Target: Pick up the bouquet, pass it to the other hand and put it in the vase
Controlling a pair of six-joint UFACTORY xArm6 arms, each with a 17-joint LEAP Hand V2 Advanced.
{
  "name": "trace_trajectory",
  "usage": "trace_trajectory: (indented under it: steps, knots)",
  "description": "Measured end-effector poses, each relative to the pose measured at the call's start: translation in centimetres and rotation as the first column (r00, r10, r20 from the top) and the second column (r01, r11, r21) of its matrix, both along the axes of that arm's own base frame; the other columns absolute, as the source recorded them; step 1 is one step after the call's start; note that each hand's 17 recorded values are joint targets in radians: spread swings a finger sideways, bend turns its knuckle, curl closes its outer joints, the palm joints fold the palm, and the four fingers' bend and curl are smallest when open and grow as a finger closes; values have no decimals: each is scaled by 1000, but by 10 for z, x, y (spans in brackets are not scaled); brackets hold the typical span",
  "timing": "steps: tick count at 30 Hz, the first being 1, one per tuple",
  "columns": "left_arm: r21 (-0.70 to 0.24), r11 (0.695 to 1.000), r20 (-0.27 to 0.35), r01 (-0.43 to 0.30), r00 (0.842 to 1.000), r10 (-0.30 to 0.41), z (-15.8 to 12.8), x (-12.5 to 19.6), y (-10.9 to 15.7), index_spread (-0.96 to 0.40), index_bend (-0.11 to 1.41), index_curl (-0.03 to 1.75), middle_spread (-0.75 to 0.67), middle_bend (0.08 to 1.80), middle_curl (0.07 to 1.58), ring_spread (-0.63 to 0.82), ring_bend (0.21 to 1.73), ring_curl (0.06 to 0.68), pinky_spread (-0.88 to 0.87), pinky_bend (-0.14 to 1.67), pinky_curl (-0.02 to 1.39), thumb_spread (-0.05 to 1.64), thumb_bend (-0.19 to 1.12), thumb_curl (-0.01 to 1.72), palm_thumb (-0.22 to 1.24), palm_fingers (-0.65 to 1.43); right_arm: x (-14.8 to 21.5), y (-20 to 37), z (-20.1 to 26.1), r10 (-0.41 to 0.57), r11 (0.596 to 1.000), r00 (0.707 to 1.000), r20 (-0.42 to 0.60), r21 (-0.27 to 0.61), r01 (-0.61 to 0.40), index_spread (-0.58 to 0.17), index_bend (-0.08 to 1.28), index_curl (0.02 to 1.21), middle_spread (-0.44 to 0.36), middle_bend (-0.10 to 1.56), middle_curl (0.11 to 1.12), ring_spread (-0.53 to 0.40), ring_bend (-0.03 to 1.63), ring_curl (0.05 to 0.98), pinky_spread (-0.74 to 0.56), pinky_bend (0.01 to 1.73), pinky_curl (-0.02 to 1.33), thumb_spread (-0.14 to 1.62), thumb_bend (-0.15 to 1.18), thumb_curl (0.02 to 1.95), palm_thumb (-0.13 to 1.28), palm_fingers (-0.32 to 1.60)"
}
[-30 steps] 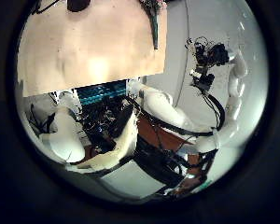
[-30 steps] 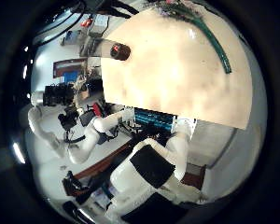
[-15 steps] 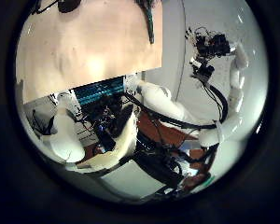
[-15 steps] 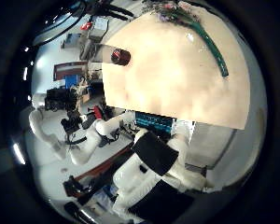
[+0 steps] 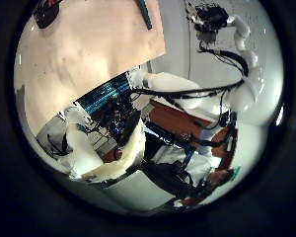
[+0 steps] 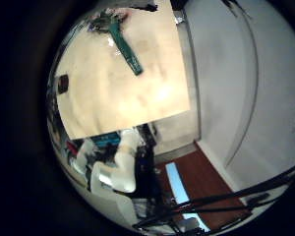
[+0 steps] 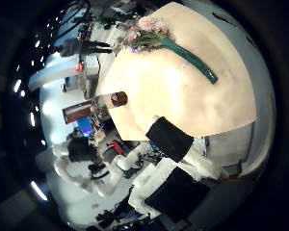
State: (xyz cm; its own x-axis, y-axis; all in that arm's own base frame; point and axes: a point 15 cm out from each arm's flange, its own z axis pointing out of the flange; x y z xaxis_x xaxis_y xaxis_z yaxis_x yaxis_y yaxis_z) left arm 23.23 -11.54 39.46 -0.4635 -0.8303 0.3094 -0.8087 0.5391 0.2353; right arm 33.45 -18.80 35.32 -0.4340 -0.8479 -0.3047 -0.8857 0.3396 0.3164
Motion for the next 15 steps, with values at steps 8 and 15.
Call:
trace_trajectory:
  steps: [8, 15]
  knots:
    - [-10, 999, 3, 47, 999, -47, -4, 1, 7, -39, 195, 410, 356, 177, 278, 577, 408, 204, 661, 319, 161, 1109, -22, 303, 298, 148, 67, -8, -68, -100, 994, 995, 21, -43, 101, -186, 162, 274, 65, 288, 371, 57, 723, 257, 301, 565, 243, 1162, -22, 355, 506, 344]
    - [-3, 998, -10, 64, 998, -64, -10, 2, 12, -38, 195, 410, 356, 176, 277, 577, 406, 204, 661, 317, 160, 1109, -22, 302, 298, 149, 98, 10, -142, -97, 994, 995, -28, -60, 95, -150, 161, 284, 72, 293, 378, 44, 752, 260, 290, 590, 239, 1114, -20, 367, 515, 327]
